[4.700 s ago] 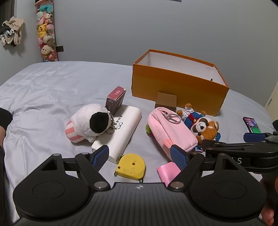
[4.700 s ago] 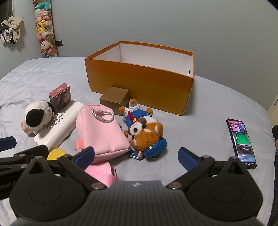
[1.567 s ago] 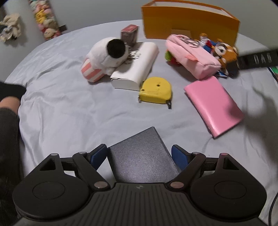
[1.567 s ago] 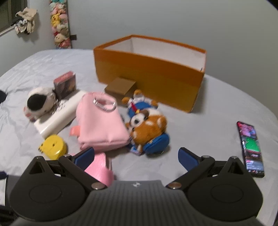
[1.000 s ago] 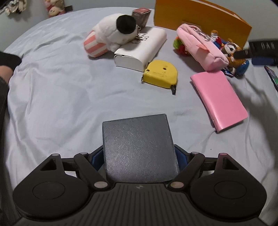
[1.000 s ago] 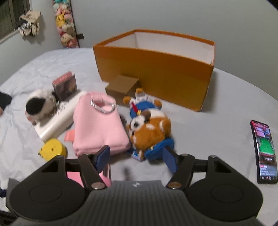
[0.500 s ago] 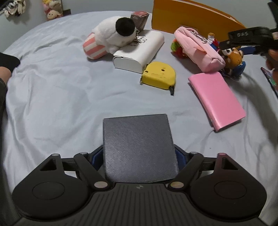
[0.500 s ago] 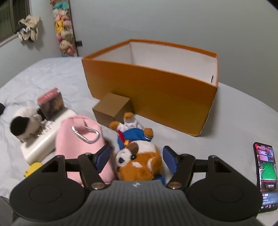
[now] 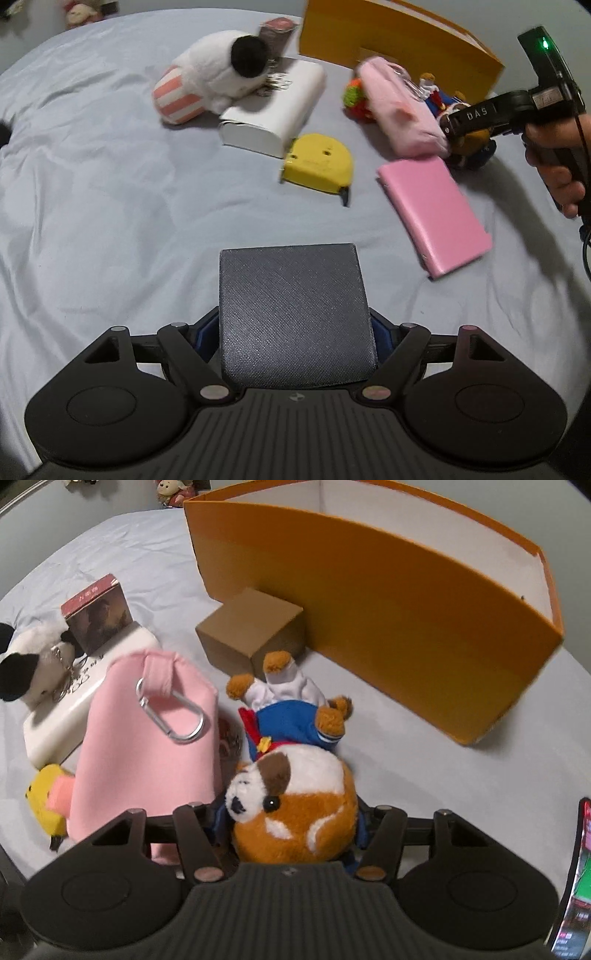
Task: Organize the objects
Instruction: 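Lift the grey wallet with the left tool while the right tool grasps the plush bear, then carry the grey wallet and plush bear with both tools over the orange box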
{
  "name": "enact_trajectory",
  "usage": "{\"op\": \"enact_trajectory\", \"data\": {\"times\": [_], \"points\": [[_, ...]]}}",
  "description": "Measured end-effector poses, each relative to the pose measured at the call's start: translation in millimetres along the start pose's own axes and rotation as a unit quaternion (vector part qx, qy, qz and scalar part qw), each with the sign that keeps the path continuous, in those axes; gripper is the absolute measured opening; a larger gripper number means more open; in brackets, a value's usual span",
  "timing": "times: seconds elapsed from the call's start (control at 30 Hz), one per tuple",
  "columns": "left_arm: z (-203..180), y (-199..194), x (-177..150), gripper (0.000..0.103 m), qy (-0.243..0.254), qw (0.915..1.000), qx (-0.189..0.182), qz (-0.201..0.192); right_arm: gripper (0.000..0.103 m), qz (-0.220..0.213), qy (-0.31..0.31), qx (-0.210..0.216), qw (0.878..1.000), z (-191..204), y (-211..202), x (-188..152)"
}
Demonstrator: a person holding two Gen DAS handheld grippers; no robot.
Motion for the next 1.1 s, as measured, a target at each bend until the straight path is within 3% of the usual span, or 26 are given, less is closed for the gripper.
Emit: {"op": "enact_trajectory", "data": {"times": [0.07, 0.13, 0.27, 0.4, 0.57, 0.7, 0.9, 1.1], "points": [[-10, -1, 6, 0.09, 0.038, 0.9992, 0.009, 0.008, 0.059, -0.005, 0.016, 0.01, 1.0, 3, -12, -6], [-20, -8, 14, 0.09, 0.057, 0.9982, 0.01, -0.015, 0.059, -0.017, 0.0, 0.011, 1.0, 7, -18, -7], [-29, -21, 28, 0.09, 0.024, 0.9981, 0.0, -0.057, 0.059, -0.049, -0.022, 0.016, 0.998, 3, -26, -5], [-48, -37, 40, 0.09, -0.022, 0.9973, -0.016, -0.068, 0.059, -0.053, 0.006, 0.041, 0.998, -10, -32, -7], [-80, -53, 79, 0.09, 0.009, 0.9953, -0.028, -0.093, 0.059, -0.068, 0.022, 0.067, 0.995, -13, -50, -11], [-93, -61, 110, 0.09, 0.003, 0.9943, -0.046, -0.096, 0.059, -0.066, 0.059, 0.084, 0.992, -20, -62, -21], [-108, -56, 155, 0.09, 0.097, 0.9887, -0.041, -0.107, 0.059, -0.074, 0.043, 0.072, 0.994, -32, -78, -26], [-120, -59, 194, 0.09, 0.156, 0.9773, -0.06, -0.129, 0.059, -0.089, 0.093, 0.063, 0.99, -49, -102, -17]]}}
Point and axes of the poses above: each gripper's, at about its wrist camera, not at the fingertips, and y roughly the way its jaws point, z to its left, x to its top, the point moved 7 cm from there along y, roughly the way its jaws point, and after that the axes turned 1 degree about z, right-handed, at the moved point
